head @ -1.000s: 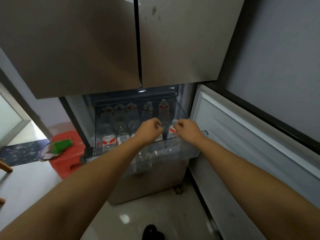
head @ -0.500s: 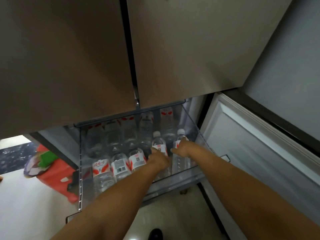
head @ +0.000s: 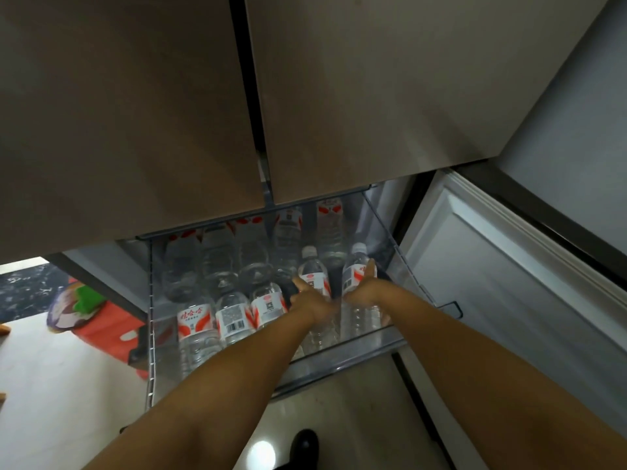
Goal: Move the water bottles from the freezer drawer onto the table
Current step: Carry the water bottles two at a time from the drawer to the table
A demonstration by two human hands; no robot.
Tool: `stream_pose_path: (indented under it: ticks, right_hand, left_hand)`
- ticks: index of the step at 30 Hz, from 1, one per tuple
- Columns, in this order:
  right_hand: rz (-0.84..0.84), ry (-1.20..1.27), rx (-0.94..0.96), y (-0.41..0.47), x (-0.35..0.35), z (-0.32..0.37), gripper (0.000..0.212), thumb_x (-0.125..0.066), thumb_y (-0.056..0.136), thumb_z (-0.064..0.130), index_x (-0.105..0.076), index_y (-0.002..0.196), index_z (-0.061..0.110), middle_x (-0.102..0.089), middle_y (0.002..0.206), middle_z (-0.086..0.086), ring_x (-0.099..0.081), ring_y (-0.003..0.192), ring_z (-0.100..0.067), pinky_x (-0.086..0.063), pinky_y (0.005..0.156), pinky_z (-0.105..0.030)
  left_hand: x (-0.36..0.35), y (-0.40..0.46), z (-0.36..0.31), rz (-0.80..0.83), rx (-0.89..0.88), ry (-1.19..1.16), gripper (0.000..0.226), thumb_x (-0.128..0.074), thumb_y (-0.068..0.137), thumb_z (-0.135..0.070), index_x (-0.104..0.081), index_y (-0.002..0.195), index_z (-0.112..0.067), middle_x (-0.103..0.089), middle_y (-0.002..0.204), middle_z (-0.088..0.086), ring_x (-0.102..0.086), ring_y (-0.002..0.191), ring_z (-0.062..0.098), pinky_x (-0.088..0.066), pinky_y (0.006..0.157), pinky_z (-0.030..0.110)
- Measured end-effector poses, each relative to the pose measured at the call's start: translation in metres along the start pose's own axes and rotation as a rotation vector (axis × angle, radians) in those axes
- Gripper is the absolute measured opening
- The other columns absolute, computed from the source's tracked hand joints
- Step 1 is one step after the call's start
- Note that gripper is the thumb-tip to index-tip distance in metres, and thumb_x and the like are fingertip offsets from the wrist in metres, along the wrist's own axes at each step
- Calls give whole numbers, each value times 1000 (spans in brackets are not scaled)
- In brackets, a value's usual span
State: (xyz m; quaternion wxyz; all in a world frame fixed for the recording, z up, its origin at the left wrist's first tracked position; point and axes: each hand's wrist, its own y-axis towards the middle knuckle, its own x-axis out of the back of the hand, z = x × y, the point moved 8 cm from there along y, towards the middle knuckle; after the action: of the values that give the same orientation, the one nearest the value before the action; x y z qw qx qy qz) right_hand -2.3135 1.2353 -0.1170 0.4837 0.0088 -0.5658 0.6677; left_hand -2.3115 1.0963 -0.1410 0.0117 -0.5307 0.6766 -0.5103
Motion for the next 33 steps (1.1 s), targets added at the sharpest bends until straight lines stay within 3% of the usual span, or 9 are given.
stream_pose_path:
  ticks: [3,5,7,9,13,19,21,29,33]
  right_hand:
    - [1,282,0,-3,11,-7,65,-60,93,24,-29,148,7,-44,144,-18,-46,132,-35,-41,108,-44]
    - [32,501,-19,-6,10,-14,49,-56,96,17,-40,140,1,-56,120,-21,-52,121,-32,-40,108,-40]
    - [57,673,-43,-8,9,-19,31,-60,93,12,-53,122,2,-59,102,-19,-57,109,-33,-44,105,-42]
    - [89,766,-51,-13,8,-20,27,-68,88,17,-56,111,8,-63,99,-15,-64,92,-31,-54,85,-44]
    - [160,925,-62,-16,6,-18,45,-69,87,29,-59,123,6,-71,92,-17,-69,77,-31,-57,48,-39]
    - [181,1130,128,-38,26,0,42,-67,88,34,-61,119,7,-71,106,-17,-70,93,-29,-59,75,-45]
    - [198,1104,195,-53,33,4,45,-67,87,32,-59,124,7,-70,107,-16,-70,94,-28,-60,72,-41]
    - [384,1278,564,-121,34,-14,74,-89,54,31,-62,119,9,-70,105,-14,-71,93,-27,-58,79,-40]
    - [393,1458,606,-148,21,-32,75,-87,61,41,-62,124,10,-68,114,-15,-68,103,-30,-54,91,-46]
  left_hand:
    - [7,4,-4,44,-65,-146,101,-74,76,-24,-7,151,-10,-40,143,16,-46,128,33,-40,107,37]
    - [9,3,-2,141,-55,-321,99,-80,59,-19,-29,144,-14,-56,124,14,-60,110,31,-52,94,42]
    - [11,-3,-1,272,-24,-508,60,-76,70,-21,-53,123,-6,-67,95,12,-67,83,24,-59,68,37]
    - [18,-16,-4,380,-15,-581,24,-62,88,-29,-63,99,-8,-71,70,7,-65,70,20,-54,60,31]
    - [37,-30,-20,457,-89,-710,28,-58,89,-38,-64,87,-11,-70,68,7,-65,70,21,-52,71,34]
    - [60,-45,-24,504,-194,-766,16,-54,91,-25,-63,89,-12,-67,73,4,-66,62,17,-53,66,30]
    - [59,-55,-25,529,-221,-785,16,-56,89,-24,-63,94,-11,-65,79,5,-66,66,19,-54,67,31]
    - [43,-117,-41,722,-319,-905,37,-59,83,-34,-64,108,-8,-68,94,13,-66,84,27,-51,89,44]
    - [19,-147,-48,718,-372,-859,53,-68,80,-42,-61,120,-8,-67,101,13,-64,90,28,-50,93,46]
